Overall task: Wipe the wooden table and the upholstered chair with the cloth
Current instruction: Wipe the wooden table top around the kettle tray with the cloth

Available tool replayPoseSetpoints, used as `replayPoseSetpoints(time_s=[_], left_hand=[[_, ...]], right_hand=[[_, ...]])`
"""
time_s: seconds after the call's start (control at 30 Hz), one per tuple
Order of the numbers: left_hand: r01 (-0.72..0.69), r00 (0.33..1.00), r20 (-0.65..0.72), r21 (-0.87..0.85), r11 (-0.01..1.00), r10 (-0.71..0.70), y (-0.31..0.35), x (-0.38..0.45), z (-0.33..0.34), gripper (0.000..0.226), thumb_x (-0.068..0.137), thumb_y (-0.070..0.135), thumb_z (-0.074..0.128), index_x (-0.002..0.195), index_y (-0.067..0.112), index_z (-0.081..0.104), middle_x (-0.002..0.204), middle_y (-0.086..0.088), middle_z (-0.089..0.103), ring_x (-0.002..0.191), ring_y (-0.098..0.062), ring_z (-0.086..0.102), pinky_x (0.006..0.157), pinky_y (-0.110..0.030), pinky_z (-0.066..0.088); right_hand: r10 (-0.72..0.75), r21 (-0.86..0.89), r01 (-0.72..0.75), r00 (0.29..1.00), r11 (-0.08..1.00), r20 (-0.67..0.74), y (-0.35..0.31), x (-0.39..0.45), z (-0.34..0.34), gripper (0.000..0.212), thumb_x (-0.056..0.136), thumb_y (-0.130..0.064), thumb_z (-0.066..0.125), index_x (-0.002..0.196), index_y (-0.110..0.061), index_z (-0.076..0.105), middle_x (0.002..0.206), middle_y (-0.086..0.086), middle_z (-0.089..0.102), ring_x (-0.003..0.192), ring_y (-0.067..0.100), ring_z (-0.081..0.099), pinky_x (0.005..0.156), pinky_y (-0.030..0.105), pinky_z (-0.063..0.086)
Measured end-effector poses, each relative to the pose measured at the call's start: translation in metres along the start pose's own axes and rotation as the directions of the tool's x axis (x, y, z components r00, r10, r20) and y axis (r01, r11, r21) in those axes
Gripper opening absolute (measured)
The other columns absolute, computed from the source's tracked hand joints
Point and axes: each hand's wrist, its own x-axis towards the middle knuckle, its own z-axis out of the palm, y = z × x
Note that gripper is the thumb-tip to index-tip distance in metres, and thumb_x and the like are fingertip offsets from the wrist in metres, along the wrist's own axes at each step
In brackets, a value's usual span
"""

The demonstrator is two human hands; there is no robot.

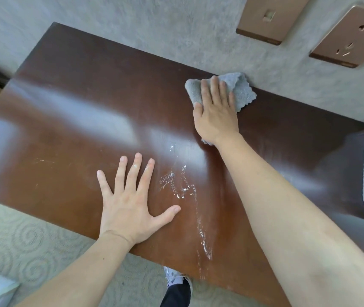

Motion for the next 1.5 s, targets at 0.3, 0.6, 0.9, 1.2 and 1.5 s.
replayPoseSetpoints(time_s=[0.3,0.6,0.9,1.2,1.5], left_hand=[[0.016,1.0,0.026,-0.015,1.0,-0.016,0.0,0.001,-0.003,0.11,0.075,0.095,0.022,0.158,0.022,0.026,0.166,-0.007,0.02,0.155,-0.032,0.009,0.114,-0.073,0.009],[-0.002,1.0,0.007,-0.016,1.0,0.002,-0.002,0.002,0.0,0.109,0.077,0.093,0.022,0.158,0.021,0.029,0.165,-0.008,0.023,0.154,-0.033,0.013,0.113,-0.074,0.012],[-0.006,1.0,0.011,-0.028,1.0,0.006,-0.001,0.0,-0.002,0.108,0.078,0.093,0.02,0.157,0.021,0.031,0.165,-0.008,0.025,0.154,-0.033,0.014,0.113,-0.074,0.013],[0.0,1.0,0.017,-0.027,1.0,0.0,-0.002,0.001,0.0,0.105,0.079,0.091,0.023,0.157,0.022,0.03,0.165,-0.008,0.025,0.154,-0.032,0.013,0.114,-0.074,0.011],[0.001,1.0,-0.003,-0.015,1.0,-0.001,-0.002,0.0,0.001,0.105,0.079,0.091,0.022,0.157,0.022,0.03,0.165,-0.007,0.025,0.154,-0.032,0.014,0.114,-0.074,0.013]], right_hand=[[-0.117,0.006,0.116,0.992,0.993,0.057,0.007,-0.163,0.011,0.062,0.101,-0.036,0.025,0.158,-0.018,0.01,0.167,0.004,0.004,0.153,0.018,-0.004,0.125,0.044,0.004],[0.172,0.031,-0.17,0.984,0.985,-0.055,-0.014,-0.028,0.007,0.061,0.103,-0.032,0.023,0.158,-0.012,0.006,0.166,0.009,0.001,0.153,0.025,-0.001,0.124,0.044,0.0],[-0.011,0.064,0.013,1.0,0.998,-0.024,-0.037,0.023,0.002,0.056,0.106,-0.027,0.025,0.157,-0.01,0.011,0.166,0.012,0.004,0.153,0.028,0.0,0.124,0.043,-0.001],[-0.227,0.038,0.224,0.967,0.974,0.113,0.015,-0.131,0.002,0.057,0.105,-0.031,0.024,0.158,-0.013,0.014,0.166,0.003,0.008,0.153,0.017,0.005,0.125,0.037,0.006],[-0.045,-0.061,0.047,0.998,0.997,0.034,-0.03,0.048,-0.005,0.055,0.107,-0.028,0.024,0.156,-0.004,0.013,0.165,0.015,0.011,0.151,0.029,0.014,0.123,0.041,0.012]])
